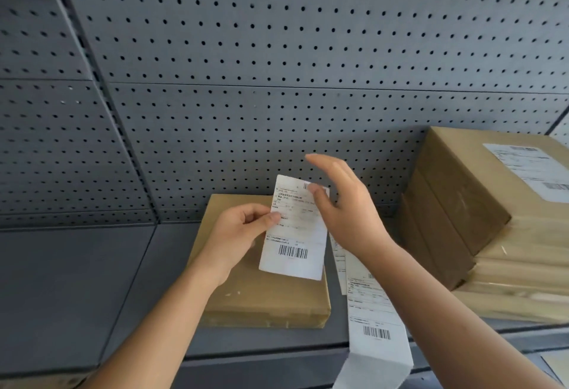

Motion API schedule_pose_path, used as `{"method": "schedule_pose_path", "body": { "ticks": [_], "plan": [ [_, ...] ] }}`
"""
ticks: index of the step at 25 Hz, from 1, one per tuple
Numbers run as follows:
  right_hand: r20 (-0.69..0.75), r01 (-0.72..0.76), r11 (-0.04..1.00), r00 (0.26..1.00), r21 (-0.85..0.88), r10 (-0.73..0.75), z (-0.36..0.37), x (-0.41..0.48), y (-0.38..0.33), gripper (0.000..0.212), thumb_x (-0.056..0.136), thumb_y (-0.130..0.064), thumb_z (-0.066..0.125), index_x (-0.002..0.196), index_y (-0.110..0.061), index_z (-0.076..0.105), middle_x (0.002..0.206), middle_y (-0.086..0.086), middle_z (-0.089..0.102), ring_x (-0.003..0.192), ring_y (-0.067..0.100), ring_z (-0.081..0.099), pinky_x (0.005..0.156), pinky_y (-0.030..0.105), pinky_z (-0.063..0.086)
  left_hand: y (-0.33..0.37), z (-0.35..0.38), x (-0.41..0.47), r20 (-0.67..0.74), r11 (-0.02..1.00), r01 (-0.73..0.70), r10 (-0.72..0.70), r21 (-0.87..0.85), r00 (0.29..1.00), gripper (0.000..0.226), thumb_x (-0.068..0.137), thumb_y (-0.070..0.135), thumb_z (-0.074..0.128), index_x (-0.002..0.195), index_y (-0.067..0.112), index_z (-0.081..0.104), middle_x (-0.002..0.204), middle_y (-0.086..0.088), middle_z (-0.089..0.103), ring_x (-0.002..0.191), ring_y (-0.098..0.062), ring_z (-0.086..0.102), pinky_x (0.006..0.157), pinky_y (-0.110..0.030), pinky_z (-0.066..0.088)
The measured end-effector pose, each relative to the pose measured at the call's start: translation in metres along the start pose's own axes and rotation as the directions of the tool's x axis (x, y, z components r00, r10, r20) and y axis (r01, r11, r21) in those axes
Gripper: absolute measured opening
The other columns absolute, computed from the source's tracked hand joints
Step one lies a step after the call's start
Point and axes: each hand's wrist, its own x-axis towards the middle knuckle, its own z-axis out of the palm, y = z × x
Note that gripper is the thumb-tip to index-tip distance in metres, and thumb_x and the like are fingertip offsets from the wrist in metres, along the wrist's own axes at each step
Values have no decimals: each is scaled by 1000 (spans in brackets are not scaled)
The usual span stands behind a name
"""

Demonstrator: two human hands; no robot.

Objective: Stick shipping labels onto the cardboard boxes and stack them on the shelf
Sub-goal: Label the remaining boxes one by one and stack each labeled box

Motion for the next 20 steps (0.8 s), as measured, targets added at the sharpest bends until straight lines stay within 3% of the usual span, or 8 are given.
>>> {"method": "schedule_pose_path", "body": {
  "ticks": [2,4,6,8,14,17,20],
  "plan": [
    [1,-217,965,976,146,219,8,2,-1,42,101,-27,55,142,-29,46,132,-14,52,118,-2,51,90,9,41,-1,-11,-2,-56,999,42,-44,-34,997,12,93,31,70,89,24,79,90,8,80,80,-6,66,71,-28,46],
    [159,-484,816,875,316,457,18,0,-1,41,99,-37,57,137,-26,50,123,-11,61,108,5,61,89,22,52,-3,-23,-4,-95,996,68,-73,-61,993,13,93,33,69,94,24,78,98,8,80,93,-11,69,76,-33,46],
    [381,-641,656,766,398,518,30,-5,2,33,99,-35,58,127,-18,60,113,-3,73,97,16,72,87,37,60,-6,-33,-5,-120,996,83,-88,-45,989,14,93,34,69,97,24,78,98,9,80,98,-14,70,77,-34,48],
    [485,-685,583,725,436,488,41,-11,2,21,101,-23,57,114,-9,66,105,3,78,92,22,75,83,41,62,-10,-42,-5,-132,994,105,-106,-15,986,14,93,33,70,98,23,78,96,9,81,93,-13,69,78,-34,49],
    [396,-640,674,764,368,509,66,-16,-1,10,98,-10,60,104,-8,67,91,8,77,76,16,76,65,30,62,-26,-61,2,-151,978,128,-103,167,983,9,93,23,71,96,23,80,82,12,79,70,-5,63,66,-24,44],
    [330,-606,743,790,284,517,74,-16,-1,15,97,-10,62,111,-15,62,80,-2,74,70,11,75,58,24,59,-33,-61,11,-175,942,112,-58,316,983,14,92,26,72,102,21,81,95,14,78,88,-4,68,75,-23,48],
    [264,-581,789,808,200,527,78,-16,2,26,95,-12,65,119,-17,56,84,5,71,70,12,71,50,14,51,-38,-59,18,-171,904,111,-42,413,984,15,92,26,72,101,19,81,101,12,77,97,-7,69,76,-20,48]
  ]
}}
